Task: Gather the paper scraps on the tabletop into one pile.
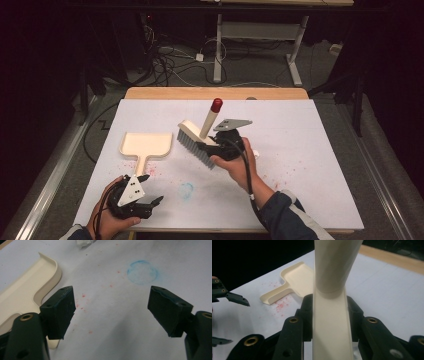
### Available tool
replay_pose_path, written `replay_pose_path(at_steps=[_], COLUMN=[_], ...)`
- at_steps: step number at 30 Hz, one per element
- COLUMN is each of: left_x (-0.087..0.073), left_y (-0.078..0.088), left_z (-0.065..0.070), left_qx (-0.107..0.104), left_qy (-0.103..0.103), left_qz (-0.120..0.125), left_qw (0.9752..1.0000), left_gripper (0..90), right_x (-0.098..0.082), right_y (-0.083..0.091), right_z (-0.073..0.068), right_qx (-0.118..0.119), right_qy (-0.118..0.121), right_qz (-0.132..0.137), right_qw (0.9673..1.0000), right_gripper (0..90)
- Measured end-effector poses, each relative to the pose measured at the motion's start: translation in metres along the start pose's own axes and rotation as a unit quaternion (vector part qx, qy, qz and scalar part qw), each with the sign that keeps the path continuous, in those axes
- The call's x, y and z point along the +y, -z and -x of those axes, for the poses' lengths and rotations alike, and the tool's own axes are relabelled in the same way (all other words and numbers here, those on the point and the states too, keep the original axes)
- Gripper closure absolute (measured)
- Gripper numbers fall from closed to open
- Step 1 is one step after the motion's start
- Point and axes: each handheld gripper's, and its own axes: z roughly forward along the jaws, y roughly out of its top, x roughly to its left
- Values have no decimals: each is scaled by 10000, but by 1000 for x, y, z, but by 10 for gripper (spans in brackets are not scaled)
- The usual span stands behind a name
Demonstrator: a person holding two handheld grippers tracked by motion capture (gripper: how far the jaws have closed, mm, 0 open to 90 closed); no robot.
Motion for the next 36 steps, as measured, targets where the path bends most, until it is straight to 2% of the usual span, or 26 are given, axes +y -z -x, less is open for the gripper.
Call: replay_pose_path(at_steps=[3,6,9,12,15,17,20,29,32,36], left_x=[-1,-1,-2,-2,-2,-2,-1,2,2,2], left_y=[-1,-2,-1,-1,-2,-2,-3,-6,-8,-10], left_z=[2,2,2,2,2,2,3,5,5,5], left_qx=[-43,-60,-95,-103,-114,-128,-137,-160,-160,-159], left_qy=[-29,-62,-1,-17,-42,-45,-51,-99,-103,-128], left_qz=[-18,-48,-55,-59,-80,-100,-113,-163,-181,-231], left_qw=[10000,10000,9999,9999,9999,9999,9998,9997,9997,9995], left_gripper=[215,215,215,215,215,215,215,215,215,215], right_x=[-5,-12,-20,-25,-31,-38,-49,-66,-69,-71], right_y=[-18,-33,-44,-45,-41,-35,-25,8,17,27], right_z=[-7,-5,-1,3,11,20,25,35,39,42], right_qx=[-92,-185,-438,-853,-1044,-1064,-1161,-1465,-1470,-1450], right_qy=[-176,-512,-919,-943,-1126,-1444,-1648,-1876,-1957,-1972], right_qz=[-117,-180,-174,-85,-94,-78,-23,147,138,198], right_qw=[9997,9984,9947,9918,9881,9837,9795,9711,9695,9694], right_gripper=[677,677,677,677,674,672,670,671,671,675])
